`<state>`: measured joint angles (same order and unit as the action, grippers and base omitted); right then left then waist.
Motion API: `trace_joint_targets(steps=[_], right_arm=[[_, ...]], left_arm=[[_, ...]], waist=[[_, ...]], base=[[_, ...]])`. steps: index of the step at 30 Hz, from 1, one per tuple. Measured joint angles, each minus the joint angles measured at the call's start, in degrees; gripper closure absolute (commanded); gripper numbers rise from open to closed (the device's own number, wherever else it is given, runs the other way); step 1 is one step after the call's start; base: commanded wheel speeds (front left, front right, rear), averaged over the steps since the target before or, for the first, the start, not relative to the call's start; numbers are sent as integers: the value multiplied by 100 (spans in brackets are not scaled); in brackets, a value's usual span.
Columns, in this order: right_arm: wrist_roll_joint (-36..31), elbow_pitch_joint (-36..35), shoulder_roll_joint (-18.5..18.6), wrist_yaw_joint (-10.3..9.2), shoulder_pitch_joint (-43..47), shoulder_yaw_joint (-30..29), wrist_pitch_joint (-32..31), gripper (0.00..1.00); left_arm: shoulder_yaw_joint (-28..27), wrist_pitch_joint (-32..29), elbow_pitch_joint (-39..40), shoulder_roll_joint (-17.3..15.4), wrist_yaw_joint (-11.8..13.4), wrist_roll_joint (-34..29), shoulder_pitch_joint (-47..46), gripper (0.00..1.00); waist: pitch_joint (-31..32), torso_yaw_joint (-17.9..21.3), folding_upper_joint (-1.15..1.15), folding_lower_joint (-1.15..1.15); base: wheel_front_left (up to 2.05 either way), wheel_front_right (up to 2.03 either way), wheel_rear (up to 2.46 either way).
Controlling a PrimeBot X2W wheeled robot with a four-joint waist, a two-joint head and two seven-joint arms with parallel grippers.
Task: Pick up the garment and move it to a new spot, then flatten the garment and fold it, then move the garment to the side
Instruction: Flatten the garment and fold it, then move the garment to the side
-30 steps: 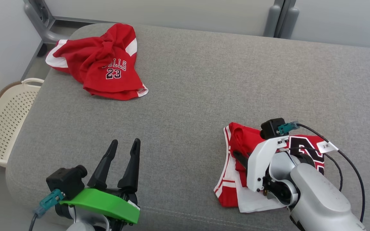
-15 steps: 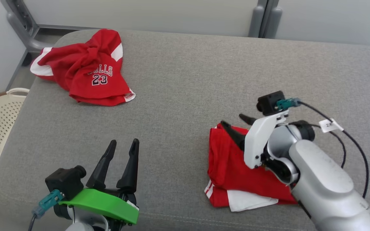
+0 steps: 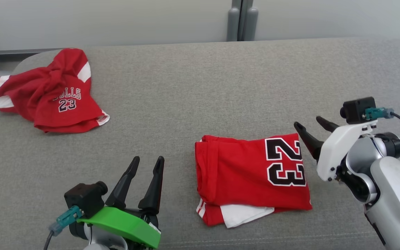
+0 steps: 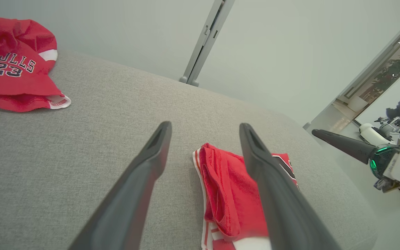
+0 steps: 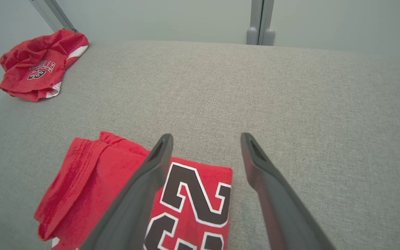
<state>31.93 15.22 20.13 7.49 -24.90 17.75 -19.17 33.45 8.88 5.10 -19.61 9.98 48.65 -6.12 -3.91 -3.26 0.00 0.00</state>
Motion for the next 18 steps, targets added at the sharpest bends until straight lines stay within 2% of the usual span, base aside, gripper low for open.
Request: trace_joint_targets(steps=[4,9,18], right_arm=[[7,36,46,0,363,-86,18,0],[83,234,-91,0,637,-22,163,0],[298,904,-264,0,679,201,508,0]], left_arm=[[27,-24,-15,9,-8,-33,-43,0],[35,-27,-8,1,-5,-40,-63,0],[77,-124,11,-70,12,-98,-161,0]], waist=[[-29,236,0,0],[-110,418,0,0],[-224,282,0,0]], base=[[0,0,0],[0,0,0],[0,0,0]])
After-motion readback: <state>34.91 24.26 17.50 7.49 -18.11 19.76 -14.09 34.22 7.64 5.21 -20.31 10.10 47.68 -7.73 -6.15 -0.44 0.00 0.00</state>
